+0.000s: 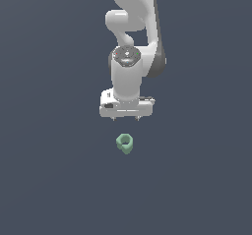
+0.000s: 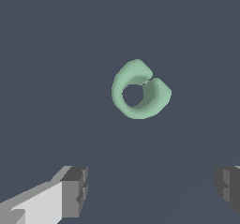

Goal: Pick up the object and move it to a goal position.

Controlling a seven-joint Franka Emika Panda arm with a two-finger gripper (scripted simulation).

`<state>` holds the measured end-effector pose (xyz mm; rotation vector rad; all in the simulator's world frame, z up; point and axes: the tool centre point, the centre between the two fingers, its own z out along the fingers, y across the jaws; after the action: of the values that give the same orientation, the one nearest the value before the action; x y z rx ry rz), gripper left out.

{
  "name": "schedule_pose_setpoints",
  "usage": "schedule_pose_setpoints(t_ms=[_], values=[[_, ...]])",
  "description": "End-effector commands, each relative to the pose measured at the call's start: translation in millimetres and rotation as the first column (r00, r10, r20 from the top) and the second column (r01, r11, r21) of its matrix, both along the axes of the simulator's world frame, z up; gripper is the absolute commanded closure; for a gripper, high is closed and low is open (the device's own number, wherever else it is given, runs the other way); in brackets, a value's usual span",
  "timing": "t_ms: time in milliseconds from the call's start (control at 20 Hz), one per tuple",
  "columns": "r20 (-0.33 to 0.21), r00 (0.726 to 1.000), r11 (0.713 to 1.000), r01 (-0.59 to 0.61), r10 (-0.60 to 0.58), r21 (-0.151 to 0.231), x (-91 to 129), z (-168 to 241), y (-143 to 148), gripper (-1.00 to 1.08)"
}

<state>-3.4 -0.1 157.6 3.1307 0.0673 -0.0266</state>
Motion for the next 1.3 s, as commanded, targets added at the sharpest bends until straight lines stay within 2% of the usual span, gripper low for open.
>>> schedule_pose_setpoints(t_ms=[0, 700, 1250], values=[[0.0, 1.0, 1.0, 0.0, 0.0, 0.0, 0, 0, 0, -0.92], [-0.024, 0.999, 1.0, 0.022, -0.022, -0.015, -9, -5, -8, -0.92], [-0.022, 0.994, 0.994, -0.105, 0.105, -0.012, 2, -12, -7, -0.92]])
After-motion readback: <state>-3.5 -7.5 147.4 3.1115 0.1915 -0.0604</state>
